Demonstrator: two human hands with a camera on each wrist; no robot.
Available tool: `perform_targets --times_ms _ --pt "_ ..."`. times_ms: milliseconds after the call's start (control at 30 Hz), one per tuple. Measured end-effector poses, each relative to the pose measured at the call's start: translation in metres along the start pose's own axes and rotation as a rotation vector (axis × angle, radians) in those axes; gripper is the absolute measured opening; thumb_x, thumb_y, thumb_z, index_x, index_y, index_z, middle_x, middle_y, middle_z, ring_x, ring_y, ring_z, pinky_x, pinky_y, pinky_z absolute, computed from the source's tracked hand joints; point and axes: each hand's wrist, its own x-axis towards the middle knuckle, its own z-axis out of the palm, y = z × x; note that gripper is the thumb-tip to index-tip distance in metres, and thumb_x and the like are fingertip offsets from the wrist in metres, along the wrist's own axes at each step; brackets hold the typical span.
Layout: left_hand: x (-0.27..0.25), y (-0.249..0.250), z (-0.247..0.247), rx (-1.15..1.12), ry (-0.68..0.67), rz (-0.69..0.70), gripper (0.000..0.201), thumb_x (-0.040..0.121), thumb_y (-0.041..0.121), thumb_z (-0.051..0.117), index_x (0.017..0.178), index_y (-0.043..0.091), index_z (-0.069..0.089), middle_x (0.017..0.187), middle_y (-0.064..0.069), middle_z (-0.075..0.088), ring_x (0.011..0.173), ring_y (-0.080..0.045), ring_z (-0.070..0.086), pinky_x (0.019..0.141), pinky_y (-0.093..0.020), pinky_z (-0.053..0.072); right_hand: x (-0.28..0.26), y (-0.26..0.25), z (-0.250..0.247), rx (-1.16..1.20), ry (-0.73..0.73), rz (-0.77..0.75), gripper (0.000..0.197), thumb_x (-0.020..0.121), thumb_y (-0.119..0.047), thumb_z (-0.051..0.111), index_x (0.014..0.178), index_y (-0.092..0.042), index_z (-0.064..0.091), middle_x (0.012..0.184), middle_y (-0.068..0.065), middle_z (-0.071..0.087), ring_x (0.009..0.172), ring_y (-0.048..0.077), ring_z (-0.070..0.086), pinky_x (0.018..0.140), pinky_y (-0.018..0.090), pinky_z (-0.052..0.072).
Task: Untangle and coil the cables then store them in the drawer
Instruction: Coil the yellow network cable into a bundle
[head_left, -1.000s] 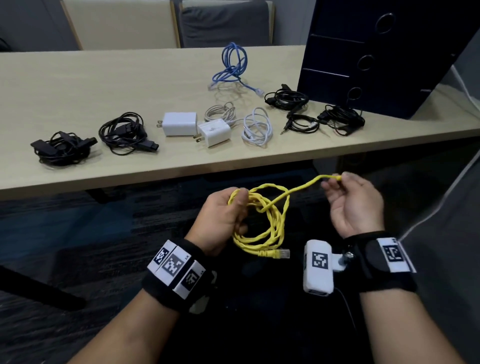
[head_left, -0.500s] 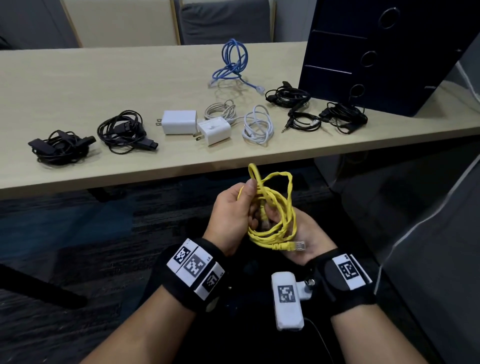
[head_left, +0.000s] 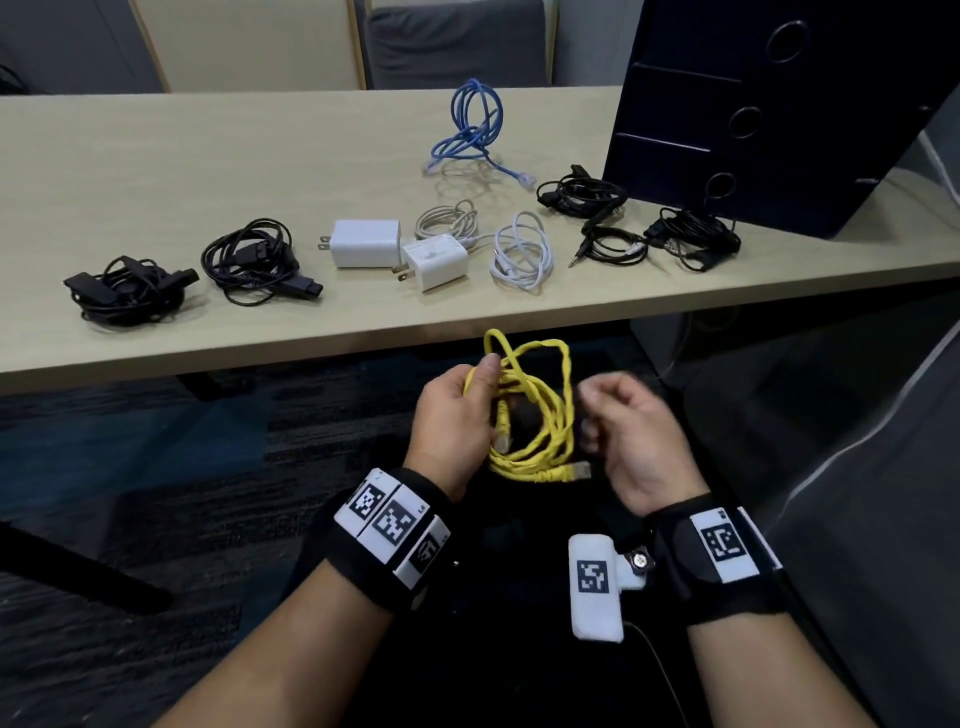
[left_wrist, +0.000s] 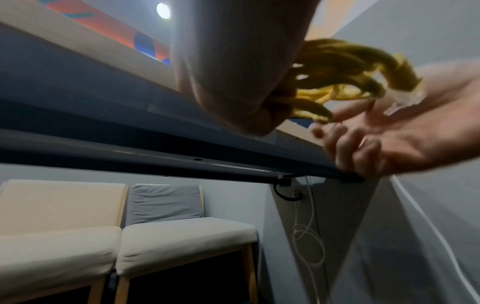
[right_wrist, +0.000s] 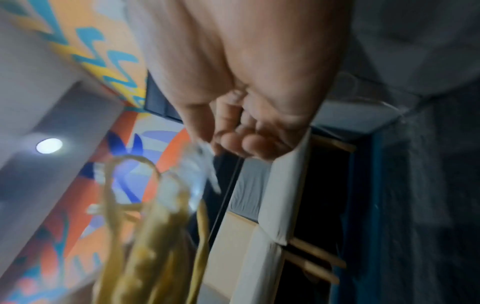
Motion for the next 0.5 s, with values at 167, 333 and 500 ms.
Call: perform_targets --times_ms 167,333,500 --pt "0.009 -0.001 -0.006 0.144 0.122 -0.001 0.054 0.091 0.053 0.052 0.079 0.002 0.061 0.064 -0.014 0.062 0.057 -0.029 0.057 0.057 -0.045 0.051 -0.024 -0.037 0.012 -0.396 -0.176 -0.412 0.008 0.083 -0.014 0.069 0.076 -0.019 0.068 0.058 -0.007 0.059 0.051 0.005 0.048 0.052 0.019 0.040" --pt "0.005 0.002 0.000 0.282 0.118 0.070 0.044 0.096 0.041 0.052 0.063 0.011 0.049 0.056 0.001 0.050 0.054 -0.017 0.045 0.049 -0.029 0.033 -0.035 -0.034 0.042 -1.286 -0.305 -0.300 0.010 0.091 -0.030 0.060 0.100 -0.029 0.064 0.089 -0.001 0.068 0.083 0.021 0.063 0.072 0.035 0.053" --pt "0.003 -0.002 0.002 0.296 0.109 0.106 0.044 0.095 0.041 0.054 0.064 0.009 0.050 0.057 0.000 0.051 0.054 -0.017 0.044 0.049 -0.027 0.033 -0.032 -0.029 0.055 -1.163 -0.351 -0.198 0.009 0.091 -0.019 0.048 0.094 -0.027 0.049 0.090 0.002 0.063 0.083 0.026 0.058 0.070 0.037 0.049"
